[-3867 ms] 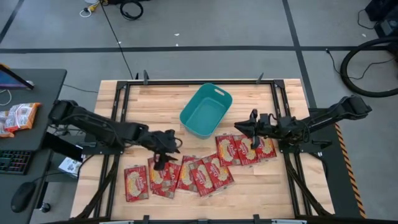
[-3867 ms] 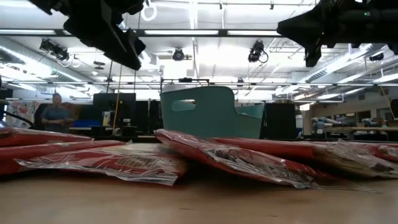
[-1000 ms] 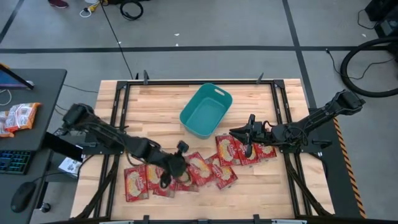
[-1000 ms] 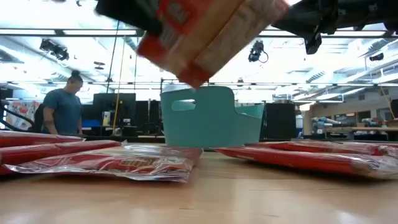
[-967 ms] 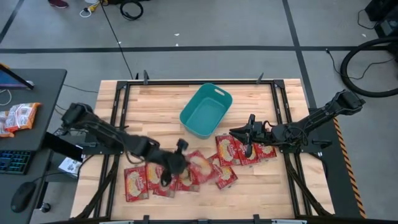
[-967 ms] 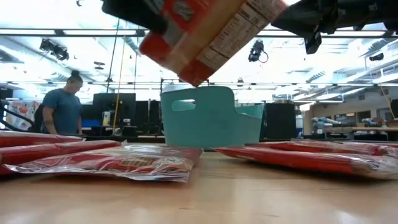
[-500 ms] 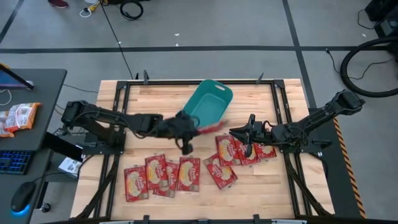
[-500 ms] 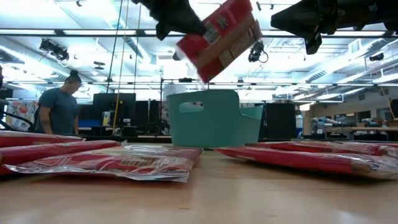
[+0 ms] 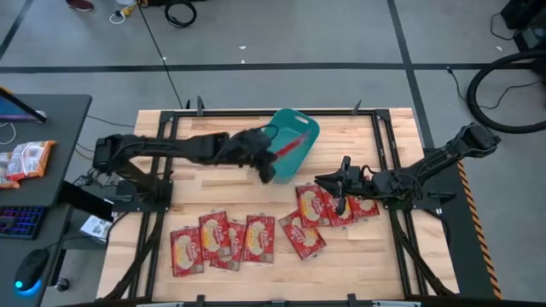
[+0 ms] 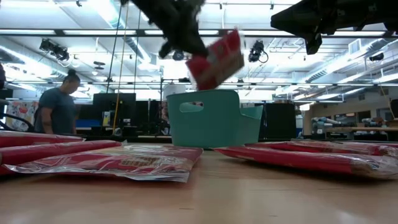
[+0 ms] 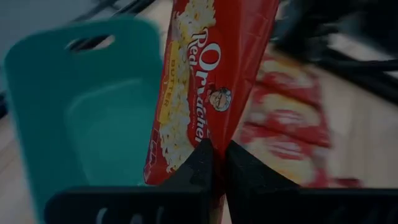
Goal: Sort popcorn bags into baskets
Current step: Put the popcorn pack into the blue bin
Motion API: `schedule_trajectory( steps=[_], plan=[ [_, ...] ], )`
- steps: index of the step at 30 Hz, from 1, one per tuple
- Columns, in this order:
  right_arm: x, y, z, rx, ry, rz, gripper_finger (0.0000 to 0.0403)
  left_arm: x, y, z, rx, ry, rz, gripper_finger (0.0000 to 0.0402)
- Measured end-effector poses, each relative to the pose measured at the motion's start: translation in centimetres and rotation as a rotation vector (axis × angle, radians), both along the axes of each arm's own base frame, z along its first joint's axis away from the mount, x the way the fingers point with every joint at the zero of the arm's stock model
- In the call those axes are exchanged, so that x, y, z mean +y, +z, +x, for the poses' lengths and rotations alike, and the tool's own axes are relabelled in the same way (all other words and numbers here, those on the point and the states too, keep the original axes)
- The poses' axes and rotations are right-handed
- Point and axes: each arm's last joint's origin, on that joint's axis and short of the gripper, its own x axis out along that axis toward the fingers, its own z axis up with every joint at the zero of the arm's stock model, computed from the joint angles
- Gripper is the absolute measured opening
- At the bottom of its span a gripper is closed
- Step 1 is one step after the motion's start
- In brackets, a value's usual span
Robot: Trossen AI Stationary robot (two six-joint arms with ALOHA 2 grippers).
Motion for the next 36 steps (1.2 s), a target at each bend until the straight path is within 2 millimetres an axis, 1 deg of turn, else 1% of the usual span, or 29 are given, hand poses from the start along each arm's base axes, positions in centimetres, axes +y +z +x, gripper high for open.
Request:
schedule_trajectory(
  steps=[3, 6, 8, 11, 16, 19, 24, 28, 31, 33, 36],
  plan=[
    [0.0, 0.0, 0.0, -0.001, 0.0, 0.0, 0.0059, 1.9, -1.8, 0.7, 0.049, 0.032, -0.024, 0.0025],
    [0.0, 0.0, 0.0, -0.001, 0.0, 0.0, 0.0059, 3.4, -3.8, 1.2, 0.107, 0.084, -0.058, 0.0026],
    [0.0, 0.0, 0.0, 0.0, 0.0, 0.0, 0.0059, 4.2, -4.6, 1.3, 0.146, 0.11, -0.064, 0.0026],
    [0.0, 0.0, 0.0, 0.0, 0.0, 0.0, 0.0059, 5.3, -5.3, 1.3, 0.175, 0.165, -0.056, 0.0026],
    [0.0, 0.0, 0.0, -0.001, 0.0, 0.0, 0.0059, 6.7, -5.3, 0.8, 0.165, 0.252, -0.102, 0.0028],
    [0.0, 0.0, 0.0, -0.001, 0.0, 0.0, 0.0059, 6.9, -5.3, 0.7, 0.167, 0.265, -0.1, 0.0042],
    [0.0, 0.0, 0.0, -0.001, 0.0, -0.001, 0.0059, 6.5, -5.3, 0.8, 0.162, 0.29, -0.085, 0.0089],
    [0.0, 0.0, 0.0, 0.0, 0.0, -0.004, 0.0059, 6.0, -5.2, 1.1, 0.152, 0.275, -0.076, 0.0127],
    [0.0, 0.0, 0.0, 0.001, 0.0, -0.006, 0.0059, 5.6, -4.8, 1.4, 0.135, 0.225, -0.03, 0.015],
    [0.0, 0.0, 0.0, 0.002, 0.0, -0.005, 0.0059, 5.1, -4.3, 1.5, 0.123, 0.143, 0.007, 0.0159],
    [0.0, -0.1, 0.0, 0.006, 0.0, -0.008, 0.0059, 3.9, -3.4, 1.8, 0.105, -0.121, 0.08, 0.016]
  ],
)
